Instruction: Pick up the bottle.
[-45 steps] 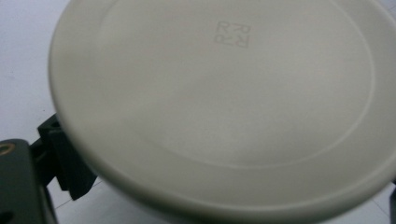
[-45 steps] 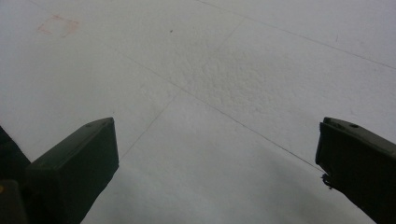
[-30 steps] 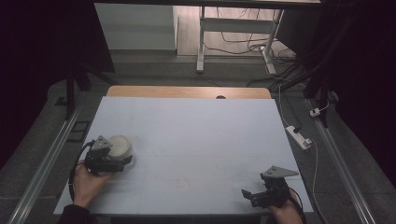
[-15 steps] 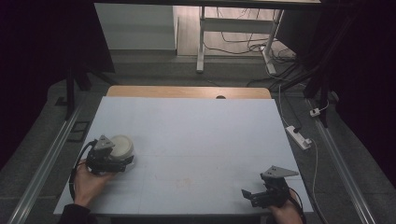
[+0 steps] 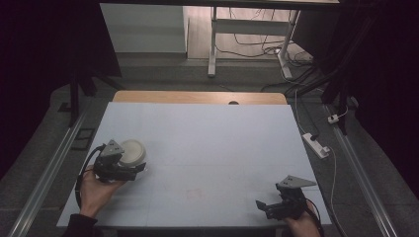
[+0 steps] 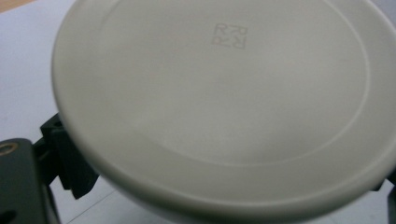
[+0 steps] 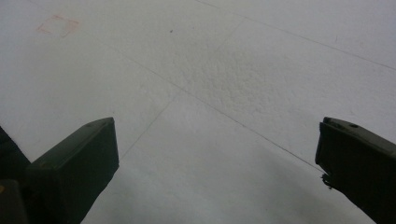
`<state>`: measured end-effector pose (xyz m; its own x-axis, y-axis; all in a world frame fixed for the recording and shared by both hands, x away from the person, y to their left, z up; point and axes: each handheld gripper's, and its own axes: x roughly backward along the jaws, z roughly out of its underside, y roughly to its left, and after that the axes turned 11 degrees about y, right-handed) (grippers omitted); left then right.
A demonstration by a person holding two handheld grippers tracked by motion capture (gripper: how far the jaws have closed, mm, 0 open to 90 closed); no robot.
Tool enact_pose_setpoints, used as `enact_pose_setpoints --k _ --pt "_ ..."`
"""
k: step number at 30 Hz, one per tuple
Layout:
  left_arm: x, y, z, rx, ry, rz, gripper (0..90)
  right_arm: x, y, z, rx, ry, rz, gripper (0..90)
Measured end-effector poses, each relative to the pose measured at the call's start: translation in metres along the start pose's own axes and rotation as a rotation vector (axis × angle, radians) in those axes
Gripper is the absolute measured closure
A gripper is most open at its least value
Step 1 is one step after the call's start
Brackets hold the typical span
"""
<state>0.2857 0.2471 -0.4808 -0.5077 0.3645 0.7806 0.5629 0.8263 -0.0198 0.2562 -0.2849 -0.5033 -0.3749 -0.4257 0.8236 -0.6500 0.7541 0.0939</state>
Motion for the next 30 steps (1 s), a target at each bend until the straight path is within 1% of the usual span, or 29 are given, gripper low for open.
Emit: enact_pose_setpoints --k 7,15,21,25,30 --pt "0.000 -0.010 -0.014 -0.040 -0.006 0.037 7.2 0.000 0.000 0.000 0.004 -0.003 0.001 0.0" --pt "-0.003 -0.022 -0.031 -0.096 -0.007 0.063 7.2 0.000 0.001 0.000 0.005 -0.004 0.001 0.0" --pt "-0.008 -0.032 -0.045 -0.130 -0.015 0.099 7.2 0.000 0.001 0.000 0.009 -0.005 0.002 0.0" --pt "-0.011 -0.037 -0.054 -0.145 -0.023 0.121 7.2 0.000 0.001 0.000 0.010 -0.007 0.004 0.0" --pt "-0.014 -0.045 -0.064 -0.166 -0.029 0.137 7.2 0.000 0.001 0.000 0.010 -0.007 0.004 0.0"
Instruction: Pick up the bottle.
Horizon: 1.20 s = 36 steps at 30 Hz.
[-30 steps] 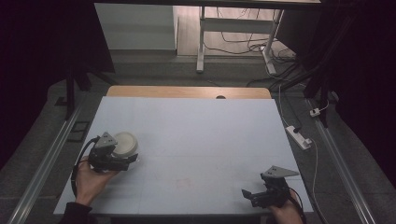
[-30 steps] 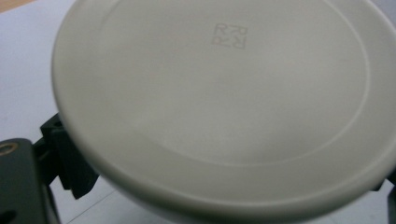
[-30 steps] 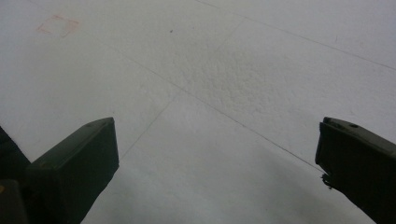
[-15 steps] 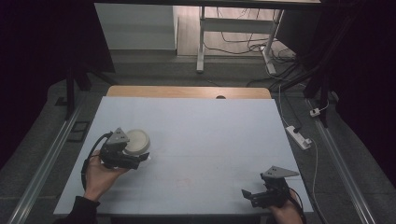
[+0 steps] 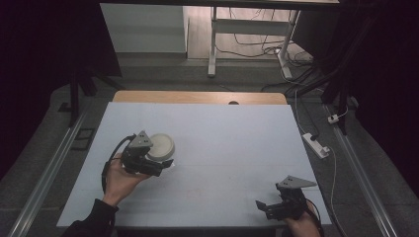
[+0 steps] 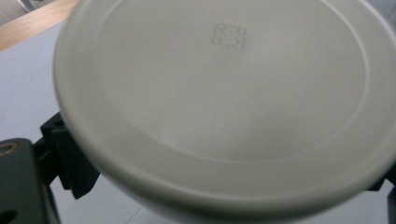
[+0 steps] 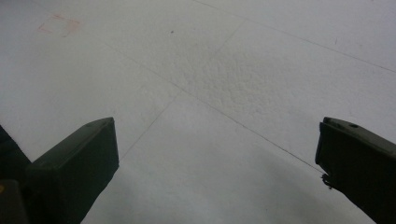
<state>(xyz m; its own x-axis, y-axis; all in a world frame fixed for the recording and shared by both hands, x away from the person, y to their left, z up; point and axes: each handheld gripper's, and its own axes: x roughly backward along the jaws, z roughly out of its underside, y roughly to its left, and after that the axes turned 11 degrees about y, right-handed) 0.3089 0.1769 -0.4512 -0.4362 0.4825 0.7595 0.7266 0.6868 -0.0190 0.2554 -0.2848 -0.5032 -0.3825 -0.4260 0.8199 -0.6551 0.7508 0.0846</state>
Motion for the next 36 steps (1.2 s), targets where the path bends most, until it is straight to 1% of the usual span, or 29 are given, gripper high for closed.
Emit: enact_pose_setpoints --k 8,23,28,36 --pt "-0.007 -0.010 -0.016 -0.041 0.005 0.021 7.2 0.000 0.000 0.000 0.000 -0.001 -0.002 0.0" --pt "-0.020 -0.027 -0.042 -0.100 0.004 0.061 7.2 0.000 0.000 0.000 0.009 -0.001 -0.002 0.0" --pt "-0.024 -0.032 -0.048 -0.114 0.001 0.080 7.2 0.000 0.000 0.000 0.010 -0.001 -0.002 0.0" --pt "-0.031 -0.040 -0.052 -0.133 0.005 0.101 7.2 0.000 0.000 0.000 0.012 0.000 -0.002 0.0"
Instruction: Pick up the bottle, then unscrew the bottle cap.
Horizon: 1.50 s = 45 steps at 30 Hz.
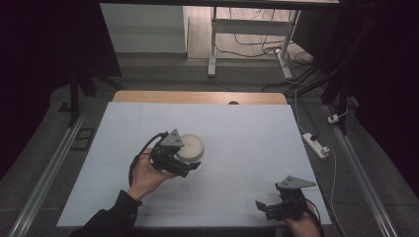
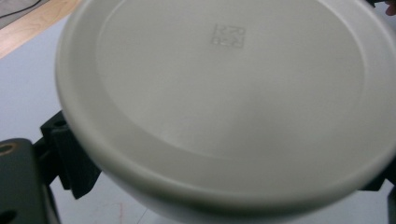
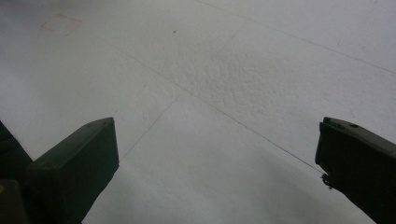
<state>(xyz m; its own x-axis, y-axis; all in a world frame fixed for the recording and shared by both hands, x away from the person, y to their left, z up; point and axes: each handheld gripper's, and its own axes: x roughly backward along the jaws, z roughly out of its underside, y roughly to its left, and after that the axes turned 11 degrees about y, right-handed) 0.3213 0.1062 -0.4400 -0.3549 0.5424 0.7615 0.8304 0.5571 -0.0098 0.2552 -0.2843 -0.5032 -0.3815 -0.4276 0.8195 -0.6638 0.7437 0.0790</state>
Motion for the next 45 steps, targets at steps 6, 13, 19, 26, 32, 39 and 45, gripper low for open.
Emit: enact_pose_setpoints --k 6,13,19,26,32,39,45 --pt "-0.007 -0.005 -0.002 -0.013 0.005 0.016 7.2 0.000 0.001 0.000 0.005 0.000 -0.001 0.0" --pt "-0.013 -0.009 -0.003 -0.028 0.009 0.022 7.2 0.000 0.001 0.000 0.014 0.003 0.002 0.0" --pt "-0.013 -0.010 -0.002 -0.033 0.001 0.018 7.2 0.000 0.002 0.000 0.019 0.000 0.003 0.0" --pt "-0.013 -0.009 0.000 -0.042 0.001 0.021 7.2 0.002 0.003 0.000 0.024 -0.010 0.010 0.0" --pt "-0.015 -0.009 0.002 -0.045 0.005 0.022 7.3 0.006 0.003 -0.001 0.014 -0.041 -0.004 0.0" --pt "-0.015 -0.008 0.004 -0.050 0.001 0.042 7.3 0.012 0.008 -0.008 0.031 -0.094 -0.022 0.0" --pt "-0.015 -0.008 0.006 -0.061 -0.001 0.047 7.3 0.014 0.016 -0.016 0.058 -0.122 -0.044 0.0"
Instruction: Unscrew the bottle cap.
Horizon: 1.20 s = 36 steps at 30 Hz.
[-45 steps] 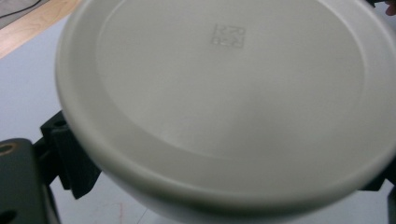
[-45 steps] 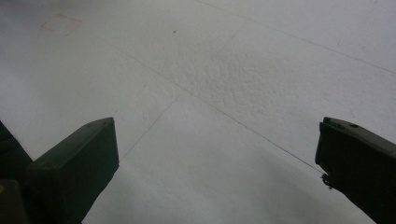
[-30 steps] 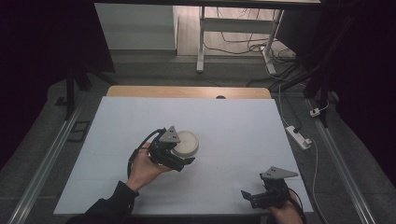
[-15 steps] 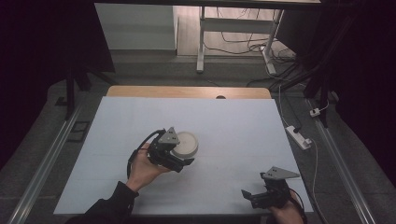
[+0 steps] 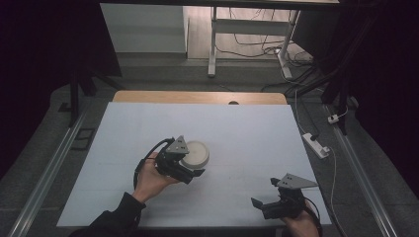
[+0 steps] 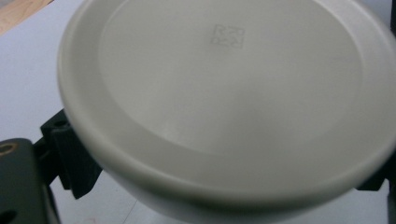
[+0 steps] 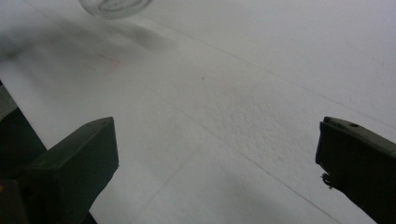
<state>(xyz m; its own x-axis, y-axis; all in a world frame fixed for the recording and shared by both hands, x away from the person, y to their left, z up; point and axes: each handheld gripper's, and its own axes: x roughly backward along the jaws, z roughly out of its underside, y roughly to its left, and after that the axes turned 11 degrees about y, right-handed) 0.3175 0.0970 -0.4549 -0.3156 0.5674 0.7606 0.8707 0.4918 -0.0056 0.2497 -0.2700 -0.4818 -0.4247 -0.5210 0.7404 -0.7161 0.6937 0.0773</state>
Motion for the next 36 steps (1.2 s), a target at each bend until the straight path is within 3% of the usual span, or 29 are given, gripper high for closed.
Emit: enact_pose_setpoints --k 10,22,27,36 --pt "0.002 -0.001 0.002 -0.031 0.006 0.011 7.3 -0.001 0.010 -0.020 0.040 -0.082 -0.053 0.0" --pt "0.000 -0.003 0.003 -0.045 0.003 0.029 7.3 -0.006 0.022 -0.044 0.081 -0.110 -0.103 0.0" --pt "0.001 -0.003 0.004 -0.056 -0.004 0.038 7.3 -0.010 0.028 -0.059 0.102 -0.112 -0.151 0.0" --pt "0.000 -0.004 0.004 -0.071 -0.013 0.058 7.3 -0.015 0.034 -0.074 0.133 -0.100 -0.144 0.0"
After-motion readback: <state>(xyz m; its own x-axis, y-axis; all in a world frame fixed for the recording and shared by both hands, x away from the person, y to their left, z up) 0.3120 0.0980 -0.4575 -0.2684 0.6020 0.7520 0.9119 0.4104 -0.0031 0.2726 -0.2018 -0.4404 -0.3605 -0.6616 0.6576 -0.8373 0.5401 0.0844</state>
